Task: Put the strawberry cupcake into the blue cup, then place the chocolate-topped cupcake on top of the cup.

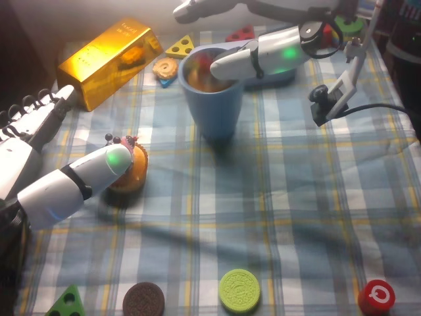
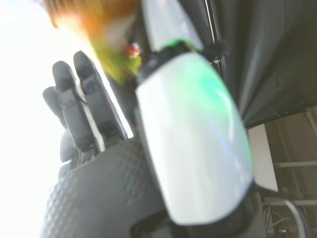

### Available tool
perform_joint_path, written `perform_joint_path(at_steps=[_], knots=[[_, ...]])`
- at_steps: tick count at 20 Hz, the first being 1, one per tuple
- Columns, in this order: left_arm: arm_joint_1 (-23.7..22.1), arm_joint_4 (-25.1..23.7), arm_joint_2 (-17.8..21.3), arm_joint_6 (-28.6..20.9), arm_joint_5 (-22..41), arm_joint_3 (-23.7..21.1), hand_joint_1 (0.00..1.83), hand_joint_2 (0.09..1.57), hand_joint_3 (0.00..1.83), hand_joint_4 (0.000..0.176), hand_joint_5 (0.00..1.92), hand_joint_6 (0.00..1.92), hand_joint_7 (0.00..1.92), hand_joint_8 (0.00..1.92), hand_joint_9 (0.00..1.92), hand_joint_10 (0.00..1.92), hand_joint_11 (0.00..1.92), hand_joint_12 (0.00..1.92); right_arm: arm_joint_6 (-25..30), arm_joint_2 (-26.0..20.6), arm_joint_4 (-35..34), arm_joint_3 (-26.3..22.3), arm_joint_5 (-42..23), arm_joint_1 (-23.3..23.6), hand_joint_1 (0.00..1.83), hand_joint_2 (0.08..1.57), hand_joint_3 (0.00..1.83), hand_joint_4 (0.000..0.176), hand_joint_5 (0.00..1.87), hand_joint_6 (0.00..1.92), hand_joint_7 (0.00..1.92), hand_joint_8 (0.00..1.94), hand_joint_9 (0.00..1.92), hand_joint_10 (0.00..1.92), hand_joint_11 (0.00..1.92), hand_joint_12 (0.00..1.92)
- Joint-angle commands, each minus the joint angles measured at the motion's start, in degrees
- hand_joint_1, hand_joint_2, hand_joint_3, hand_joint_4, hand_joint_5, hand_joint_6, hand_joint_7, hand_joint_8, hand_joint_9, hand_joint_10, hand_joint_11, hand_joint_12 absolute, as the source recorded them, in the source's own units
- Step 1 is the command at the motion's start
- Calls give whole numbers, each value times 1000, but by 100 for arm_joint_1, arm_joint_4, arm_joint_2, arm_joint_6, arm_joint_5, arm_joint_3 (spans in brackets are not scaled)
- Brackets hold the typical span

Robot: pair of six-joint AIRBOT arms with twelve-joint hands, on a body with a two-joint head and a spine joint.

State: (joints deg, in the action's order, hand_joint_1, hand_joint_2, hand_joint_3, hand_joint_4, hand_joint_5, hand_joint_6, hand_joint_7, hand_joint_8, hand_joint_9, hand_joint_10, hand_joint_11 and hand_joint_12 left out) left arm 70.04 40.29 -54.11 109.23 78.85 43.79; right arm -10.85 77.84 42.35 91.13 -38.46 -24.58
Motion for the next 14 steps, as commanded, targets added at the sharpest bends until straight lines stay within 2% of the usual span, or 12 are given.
perform_joint_path(at_steps=[1,2,3,4,5,6,8,9,11,12,13,14], knots=[[-57,-216,9,-36,623,22,0,820,5,57,40,2,21,1,0,0,0,0,71,1,-266,-32,-473,57,406,1148,0,0,492,4,474,0,468,0,0,1167],[-57,-216,9,-36,623,20,0,813,2,62,36,0,23,2,0,0,0,0,77,1,-253,-40,-470,57,369,1111,0,0,477,0,442,0,428,0,0,1108],[-57,-216,10,-36,623,20,0,809,0,72,52,7,41,9,6,2,0,0,77,1,-248,-40,-461,57,388,1135,1,0,481,2,453,4,445,8,0,1203],[-57,-216,11,-36,623,20,0,808,0,75,56,8,46,10,7,3,0,0,77,1,-245,-40,-447,57,393,1140,1,0,483,1,456,3,450,9,0,1238],[-60,-216,12,-36,623,20,0,802,0,81,40,1,38,6,1,0,0,0,77,1,-238,-39,-442,57,329,1156,5,0,485,1,449,0,446,5,0,1135],[-62,-216,13,-36,622,20,0,798,0,83,41,2,39,6,1,1,0,0,77,0,-226,-40,-435,57,359,1149,0,0,489,2,449,0,446,4,0,1102],[-71,-216,32,-36,600,19,0,811,2,63,60,9,57,11,19,7,0,0,77,-1,-192,-41,-413,57,337,1092,0,0,454,0,424,0,426,0,0,1122],[-79,-219,47,-35,582,19,0,802,0,70,48,3,46,5,7,1,0,0,77,-16,-179,-52,-405,58,306,1070,0,0,427,0,397,0,403,0,0,1141],[-101,-227,68,-35,550,28,0,816,4,59,57,6,53,6,9,2,0,0,72,-136,-170,-141,-404,59,236,1003,0,0,467,14,395,4,366,2,0,1090],[-123,-233,82,-35,530,34,0,813,2,55,60,6,56,7,8,2,0,0,39,-259,-171,-232,-404,80,278,1026,1,0,411,4,431,10,374,4,0,990],[-145,-242,101,-35,507,35,0,820,5,55,49,1,31,1,1,0,0,0,-9,-369,-172,-317,-405,127,460,1114,16,0,330,2,374,6,299,4,0,737],[-176,-270,131,-35,475,33,0,821,5,69,42,0,23,0,0,0,0,0,-95,-534,-173,-480,-406,198,343,1039,0,6,279,0,317,0,251,0,0,611]])
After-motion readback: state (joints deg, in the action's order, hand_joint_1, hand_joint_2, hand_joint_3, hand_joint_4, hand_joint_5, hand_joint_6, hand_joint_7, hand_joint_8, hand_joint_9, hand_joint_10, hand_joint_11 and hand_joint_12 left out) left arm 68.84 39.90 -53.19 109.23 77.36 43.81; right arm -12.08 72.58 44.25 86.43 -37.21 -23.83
